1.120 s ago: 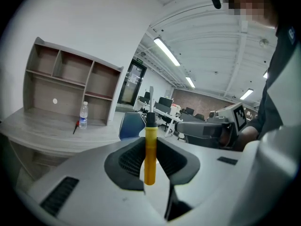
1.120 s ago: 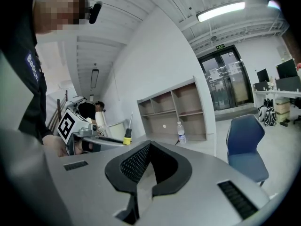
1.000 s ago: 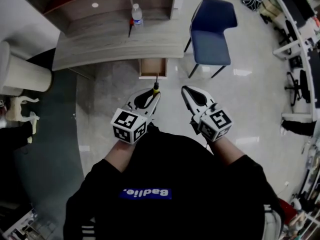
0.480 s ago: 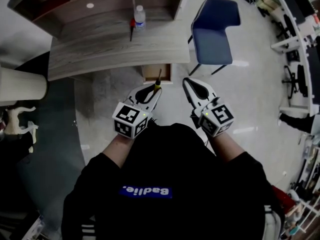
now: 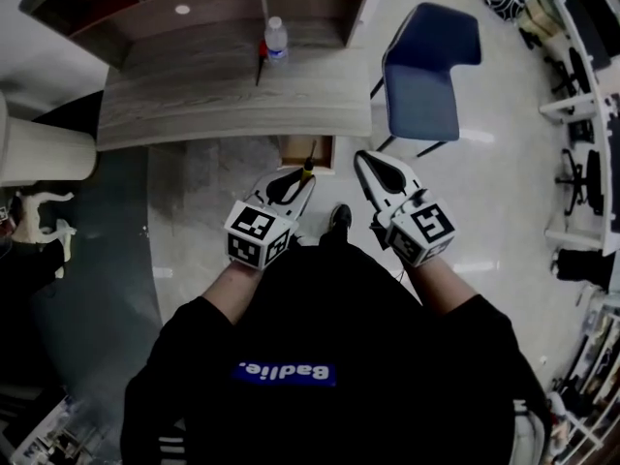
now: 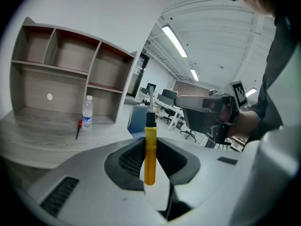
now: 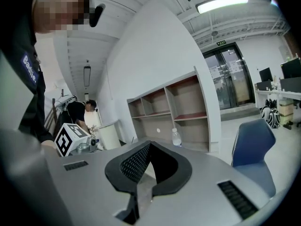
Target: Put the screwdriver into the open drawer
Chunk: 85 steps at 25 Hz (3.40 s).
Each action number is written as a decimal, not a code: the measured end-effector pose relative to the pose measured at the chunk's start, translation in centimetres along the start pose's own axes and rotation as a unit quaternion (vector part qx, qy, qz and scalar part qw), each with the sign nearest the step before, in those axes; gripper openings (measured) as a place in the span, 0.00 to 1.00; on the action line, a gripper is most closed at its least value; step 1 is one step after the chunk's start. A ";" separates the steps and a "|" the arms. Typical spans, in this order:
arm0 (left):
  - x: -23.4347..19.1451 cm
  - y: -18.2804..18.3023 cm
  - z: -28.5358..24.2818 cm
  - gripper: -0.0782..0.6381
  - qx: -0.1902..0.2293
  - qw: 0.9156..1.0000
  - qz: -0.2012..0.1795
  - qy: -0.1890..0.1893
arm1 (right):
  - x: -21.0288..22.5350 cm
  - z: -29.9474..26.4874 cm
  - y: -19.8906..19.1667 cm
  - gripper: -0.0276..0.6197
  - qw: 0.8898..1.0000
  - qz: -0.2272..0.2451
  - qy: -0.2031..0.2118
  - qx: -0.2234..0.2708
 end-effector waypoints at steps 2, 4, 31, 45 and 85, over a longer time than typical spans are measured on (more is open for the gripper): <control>0.0 -0.2 -0.9 0.21 -0.008 1.000 0.003 0.010 | 1.3 -0.2 0.1 0.09 1.000 -0.003 0.010 -0.005; 0.0 -0.3 -1.9 0.21 -0.013 1.000 0.007 0.019 | 2.6 -0.5 0.2 0.09 1.000 -0.006 0.020 -0.010; -4.9 -8.8 -11.2 0.21 -0.141 0.987 0.050 0.063 | 9.2 -3.4 -0.9 0.09 0.998 -0.008 0.041 -0.052; -8.3 -14.1 -14.7 0.21 -0.232 0.971 0.035 0.045 | 10.0 -2.5 -2.7 0.09 0.998 -0.024 -0.004 -0.061; -19.4 -20.0 -23.5 0.21 -0.356 0.930 0.042 0.085 | 13.8 -2.2 -4.6 0.09 0.990 -0.033 -0.069 -0.116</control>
Point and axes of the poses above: the fingertips, and each gripper's own axes: z backward along the fingers, x to its right, y out of its top, the point moved 9 cm from there along z, backward along the fingers, and after that the axes turned 7 degrees about -y, right-handed, at the moved point
